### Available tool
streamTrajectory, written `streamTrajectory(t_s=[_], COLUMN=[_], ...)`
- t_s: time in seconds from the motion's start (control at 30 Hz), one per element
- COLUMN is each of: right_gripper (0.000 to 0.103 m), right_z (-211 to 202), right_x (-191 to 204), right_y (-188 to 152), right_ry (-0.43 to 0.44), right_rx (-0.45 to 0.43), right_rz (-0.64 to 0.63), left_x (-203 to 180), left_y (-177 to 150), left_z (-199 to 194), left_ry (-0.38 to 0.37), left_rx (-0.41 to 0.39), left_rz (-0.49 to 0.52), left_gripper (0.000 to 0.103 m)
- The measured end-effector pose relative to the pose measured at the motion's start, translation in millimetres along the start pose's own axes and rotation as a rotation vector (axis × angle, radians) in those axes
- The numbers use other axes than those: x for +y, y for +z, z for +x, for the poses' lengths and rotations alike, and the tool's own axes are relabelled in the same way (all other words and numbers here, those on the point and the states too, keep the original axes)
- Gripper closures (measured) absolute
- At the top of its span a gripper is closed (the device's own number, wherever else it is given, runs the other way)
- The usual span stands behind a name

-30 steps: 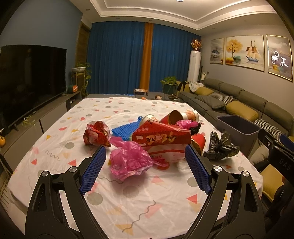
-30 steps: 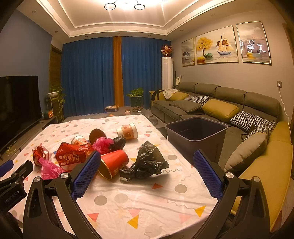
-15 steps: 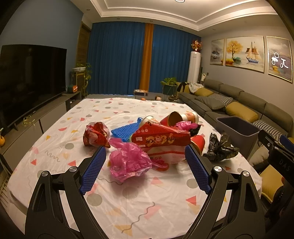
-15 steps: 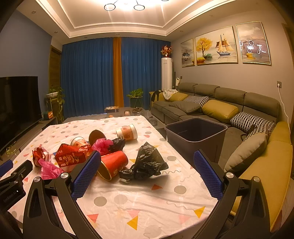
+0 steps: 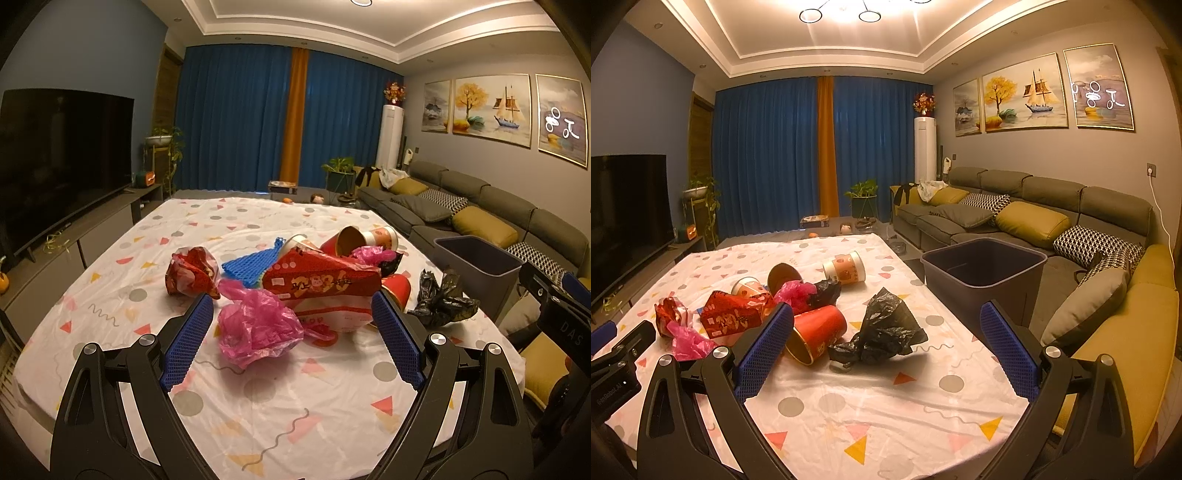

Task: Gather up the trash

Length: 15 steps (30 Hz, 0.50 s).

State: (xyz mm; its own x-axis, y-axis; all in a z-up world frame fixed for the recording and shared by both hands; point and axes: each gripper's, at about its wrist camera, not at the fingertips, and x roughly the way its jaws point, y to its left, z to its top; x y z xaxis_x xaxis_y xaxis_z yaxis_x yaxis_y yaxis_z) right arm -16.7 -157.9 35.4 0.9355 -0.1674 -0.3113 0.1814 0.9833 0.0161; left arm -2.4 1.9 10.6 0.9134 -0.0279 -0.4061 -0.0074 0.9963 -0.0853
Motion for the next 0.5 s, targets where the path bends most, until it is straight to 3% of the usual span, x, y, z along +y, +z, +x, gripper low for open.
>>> streamTrajectory(t_s=[0.5], right_gripper=[0.005], right_z=[0.8], right_x=[-1.3], right_y=[-0.7], right_ry=[-0.003], right_rx=[-0.001], right_rz=[-0.001], left_x=[-0.7], left_y=[3.4], left_z=[0.8], left_ry=[0.000], left_rx=[-0.003], left_rz=[-0.004], left_gripper=[0.017])
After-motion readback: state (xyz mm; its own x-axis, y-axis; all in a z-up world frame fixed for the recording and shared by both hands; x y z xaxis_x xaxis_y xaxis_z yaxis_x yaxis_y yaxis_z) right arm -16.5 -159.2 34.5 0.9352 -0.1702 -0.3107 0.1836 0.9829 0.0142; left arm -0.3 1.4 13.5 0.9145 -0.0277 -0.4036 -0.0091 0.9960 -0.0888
